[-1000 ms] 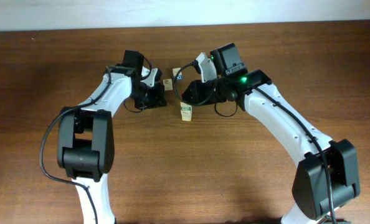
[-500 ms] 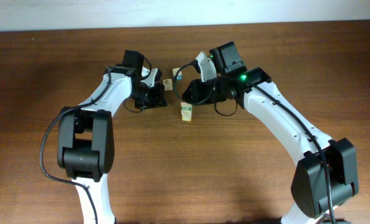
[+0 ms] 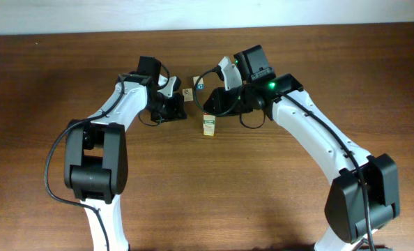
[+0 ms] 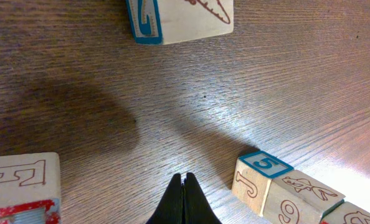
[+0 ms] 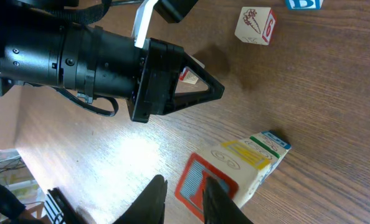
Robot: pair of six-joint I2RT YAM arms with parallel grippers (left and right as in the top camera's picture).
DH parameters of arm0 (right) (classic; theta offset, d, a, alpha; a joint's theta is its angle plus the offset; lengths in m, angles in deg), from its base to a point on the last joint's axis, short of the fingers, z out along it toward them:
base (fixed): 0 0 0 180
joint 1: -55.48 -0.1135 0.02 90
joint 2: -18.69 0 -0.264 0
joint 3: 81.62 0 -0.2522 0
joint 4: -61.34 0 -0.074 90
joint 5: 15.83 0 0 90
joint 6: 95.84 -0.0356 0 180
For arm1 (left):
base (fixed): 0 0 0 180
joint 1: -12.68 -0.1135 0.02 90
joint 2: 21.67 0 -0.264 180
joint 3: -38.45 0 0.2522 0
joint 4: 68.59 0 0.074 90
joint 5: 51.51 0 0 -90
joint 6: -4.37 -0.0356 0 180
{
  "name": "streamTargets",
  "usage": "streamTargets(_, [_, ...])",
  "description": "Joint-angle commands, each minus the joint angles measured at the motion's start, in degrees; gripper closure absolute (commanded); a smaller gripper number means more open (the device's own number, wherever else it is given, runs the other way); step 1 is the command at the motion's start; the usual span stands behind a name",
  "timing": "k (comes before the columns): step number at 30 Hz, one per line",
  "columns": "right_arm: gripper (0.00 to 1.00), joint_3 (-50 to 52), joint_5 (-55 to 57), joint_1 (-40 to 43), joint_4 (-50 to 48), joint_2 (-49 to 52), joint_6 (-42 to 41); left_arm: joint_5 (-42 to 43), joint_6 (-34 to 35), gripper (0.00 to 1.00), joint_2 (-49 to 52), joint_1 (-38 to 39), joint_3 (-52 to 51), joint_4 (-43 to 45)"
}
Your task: Rotate 5 blocks
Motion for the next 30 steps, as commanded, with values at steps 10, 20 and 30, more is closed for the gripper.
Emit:
streamTargets(10, [0.74,-7.6,0.3,6.9,7.9,-8.8,4.5,-7.3,-2.6,1.00,-8.1,-0.2,5.7,-2.7])
streamTargets(20, [0.23,-7.6,26.0,18.0,23.5,-20.2,11.8,-27.8,-3.4,0.39,-27.5,-4.0,7.2,-8.2])
streamTargets(30, [0.01,-7.6,31.2,18.1,33.4,-37.7,11.8,-39.3,-3.4,0.01,-29.1,-4.6,7.2,-10.7])
